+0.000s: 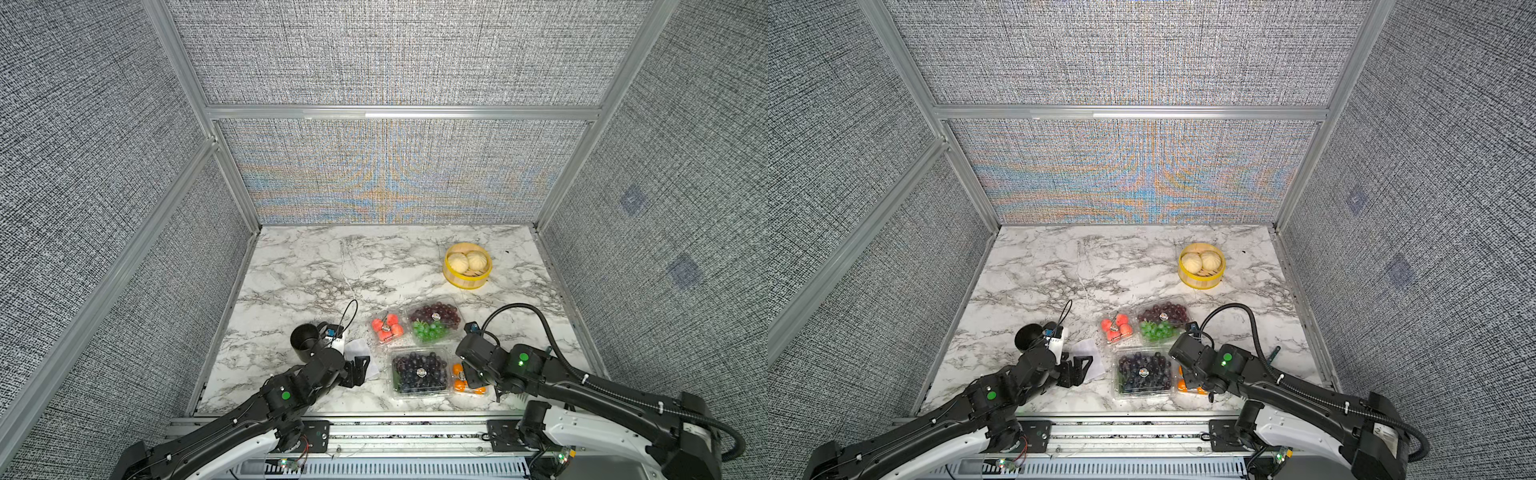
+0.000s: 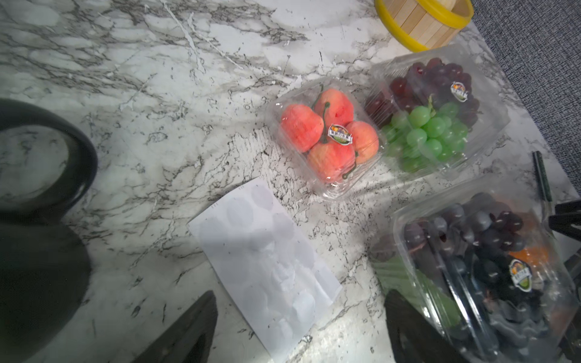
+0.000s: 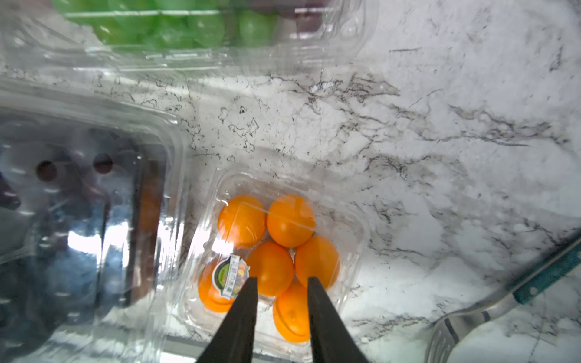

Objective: Label fruit boxes
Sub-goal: Place the label sticker at the center of the board.

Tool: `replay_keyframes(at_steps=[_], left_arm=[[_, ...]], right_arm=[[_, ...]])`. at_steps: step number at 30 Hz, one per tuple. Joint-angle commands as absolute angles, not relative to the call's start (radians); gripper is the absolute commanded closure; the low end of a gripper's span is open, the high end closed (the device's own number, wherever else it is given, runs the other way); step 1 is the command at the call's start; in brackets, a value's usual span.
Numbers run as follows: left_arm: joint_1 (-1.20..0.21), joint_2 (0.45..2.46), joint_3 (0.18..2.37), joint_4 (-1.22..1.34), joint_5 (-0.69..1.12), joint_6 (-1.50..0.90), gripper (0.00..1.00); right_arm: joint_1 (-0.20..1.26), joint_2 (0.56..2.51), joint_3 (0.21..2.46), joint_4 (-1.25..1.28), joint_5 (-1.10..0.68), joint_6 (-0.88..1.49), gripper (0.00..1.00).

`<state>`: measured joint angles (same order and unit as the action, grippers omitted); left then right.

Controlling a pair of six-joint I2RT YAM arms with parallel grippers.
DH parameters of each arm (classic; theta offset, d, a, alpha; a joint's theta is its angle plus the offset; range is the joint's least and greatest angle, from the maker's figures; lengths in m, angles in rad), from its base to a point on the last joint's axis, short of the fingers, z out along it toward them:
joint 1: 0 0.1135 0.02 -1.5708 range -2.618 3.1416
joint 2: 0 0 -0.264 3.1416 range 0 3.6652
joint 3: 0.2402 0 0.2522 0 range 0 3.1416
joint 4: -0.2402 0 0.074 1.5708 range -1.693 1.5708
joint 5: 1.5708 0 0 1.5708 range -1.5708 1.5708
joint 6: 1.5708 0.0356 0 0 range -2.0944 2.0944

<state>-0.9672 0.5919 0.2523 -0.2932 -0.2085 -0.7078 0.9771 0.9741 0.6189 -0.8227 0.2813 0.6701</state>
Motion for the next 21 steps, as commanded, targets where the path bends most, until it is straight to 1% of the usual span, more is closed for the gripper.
replay_keyframes(at_steps=[1, 9, 13, 15, 21], left_arm=[[-0.967, 0.579, 0.244, -0.275, -0.201, -0.713, 0.17], [-0.967, 0.538, 0.245, -0.324, -0.240, -0.709, 0.16], [-0.966, 0.534, 0.244, -0.346, -0.245, -0.709, 0.16], [-0.966, 0.522, 0.239, -0.351, -0.247, -0.711, 0.16], [-0.966, 0.474, 0.238, -0.374, -0.249, -0.712, 0.16]], right_arm=[[0.986, 0.985, 0.608, -0.775, 0.240, 0.643, 0.68], [0.988, 1.043, 0.596, -0.748, 0.284, 0.643, 0.68], [1.010, 1.079, 0.611, -0.790, 0.315, 0.679, 0.68], [1.031, 1.090, 0.623, -0.831, 0.345, 0.719, 0.70], [1.058, 1.071, 0.657, -0.880, 0.381, 0.738, 0.72]])
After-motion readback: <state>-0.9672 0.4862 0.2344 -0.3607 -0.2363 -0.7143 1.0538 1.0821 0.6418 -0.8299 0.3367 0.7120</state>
